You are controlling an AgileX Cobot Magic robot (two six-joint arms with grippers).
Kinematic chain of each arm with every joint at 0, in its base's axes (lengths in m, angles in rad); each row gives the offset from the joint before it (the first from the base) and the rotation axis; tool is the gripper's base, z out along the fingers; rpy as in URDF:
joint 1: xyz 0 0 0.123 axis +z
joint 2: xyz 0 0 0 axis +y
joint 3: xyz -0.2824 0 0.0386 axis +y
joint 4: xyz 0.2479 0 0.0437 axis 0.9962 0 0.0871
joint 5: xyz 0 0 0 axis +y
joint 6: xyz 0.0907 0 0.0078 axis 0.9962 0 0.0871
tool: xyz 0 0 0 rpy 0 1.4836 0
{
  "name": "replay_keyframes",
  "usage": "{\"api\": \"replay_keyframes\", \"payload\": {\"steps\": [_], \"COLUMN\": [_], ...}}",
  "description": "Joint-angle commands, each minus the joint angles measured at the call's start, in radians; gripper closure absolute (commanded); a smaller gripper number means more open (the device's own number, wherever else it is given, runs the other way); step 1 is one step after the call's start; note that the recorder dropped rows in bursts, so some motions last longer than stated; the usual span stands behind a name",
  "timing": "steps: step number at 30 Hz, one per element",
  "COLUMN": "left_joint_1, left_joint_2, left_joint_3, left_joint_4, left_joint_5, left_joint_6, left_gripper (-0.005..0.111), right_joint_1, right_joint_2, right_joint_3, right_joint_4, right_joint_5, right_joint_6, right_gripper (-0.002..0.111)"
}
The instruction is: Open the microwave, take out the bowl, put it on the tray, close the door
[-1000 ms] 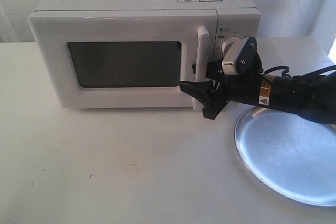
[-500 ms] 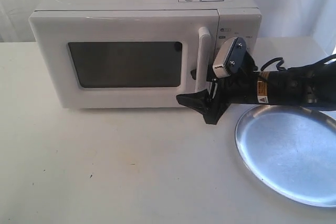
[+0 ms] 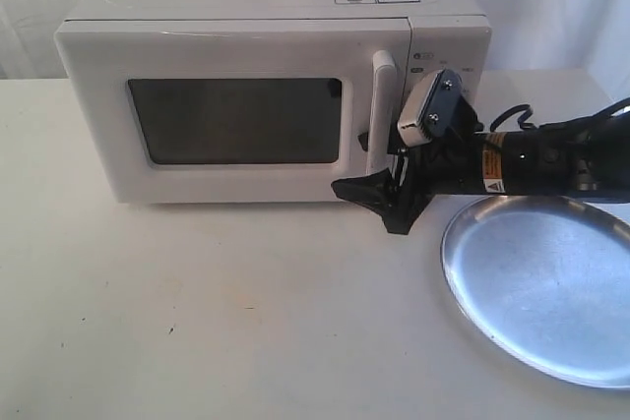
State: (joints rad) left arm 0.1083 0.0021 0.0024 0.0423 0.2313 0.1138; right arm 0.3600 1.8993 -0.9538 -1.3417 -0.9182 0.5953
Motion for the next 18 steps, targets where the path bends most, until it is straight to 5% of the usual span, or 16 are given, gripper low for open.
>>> {"api": "replay_keyframes", "payload": {"steps": [1,18], "left_joint_1": [0.000,0.000], "left_joint_2": [-0.002,-0.002], "left_joint_3": [-0.002,-0.002], "left_joint_4": [-0.008,-0.008], "left_joint_5": [0.001,0.001], "left_joint_6": [-0.004,-0.004], "left_gripper": [0.107,0.107], "right_joint_1": [0.082,0.098], "right_joint_2": [-0.093,-0.204], "right_joint_3": [-0.034,-0.011], "right_joint_4": [-0.205,-0.211], "right_joint_5": [-0.303,-0.227], "right_joint_6": [-0.172,-0.176], "right_gripper": [0.108,0.108]}}
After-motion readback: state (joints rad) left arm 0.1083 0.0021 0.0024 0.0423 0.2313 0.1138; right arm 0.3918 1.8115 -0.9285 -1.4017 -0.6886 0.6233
